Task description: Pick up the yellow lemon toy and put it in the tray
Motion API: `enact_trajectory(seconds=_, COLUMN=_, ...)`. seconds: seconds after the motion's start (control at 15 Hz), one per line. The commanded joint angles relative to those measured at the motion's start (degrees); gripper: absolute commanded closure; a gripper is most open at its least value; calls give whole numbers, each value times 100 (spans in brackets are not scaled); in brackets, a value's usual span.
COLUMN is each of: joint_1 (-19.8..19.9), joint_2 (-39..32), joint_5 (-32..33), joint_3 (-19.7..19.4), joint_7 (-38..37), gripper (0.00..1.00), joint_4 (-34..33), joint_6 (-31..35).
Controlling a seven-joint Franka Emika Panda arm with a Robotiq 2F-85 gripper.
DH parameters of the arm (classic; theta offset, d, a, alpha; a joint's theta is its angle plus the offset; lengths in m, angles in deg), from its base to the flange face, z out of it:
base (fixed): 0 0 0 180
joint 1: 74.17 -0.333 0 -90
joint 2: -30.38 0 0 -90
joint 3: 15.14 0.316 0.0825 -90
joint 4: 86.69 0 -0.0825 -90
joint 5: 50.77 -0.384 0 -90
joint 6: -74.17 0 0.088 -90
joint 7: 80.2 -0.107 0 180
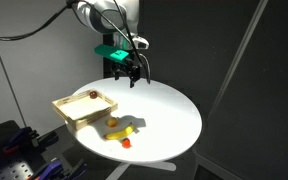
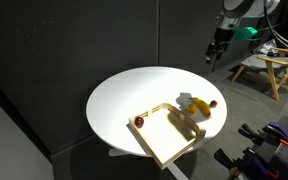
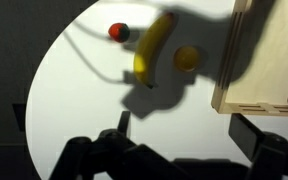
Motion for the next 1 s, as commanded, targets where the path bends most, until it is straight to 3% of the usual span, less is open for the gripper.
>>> enact_trajectory(seconds=0.0, joint_1=62, joint_2=-337, joint_5=-66, joint_3=77, joint_7=48, gripper=0, joint_4=-196, joint_6=325)
enact_trajectory(seconds=0.6, joint_1=56, joint_2=-1091, joint_5=331, joint_3=141, joint_7=-209, gripper=0, joint_4=-103, joint_6=1017)
enact_trajectory(seconds=0.93, joint_1=-25, joint_2=-1364, joint_5=790, joint_3=166, joint_7=-457, gripper=0, joint_4=13, joint_6=1058)
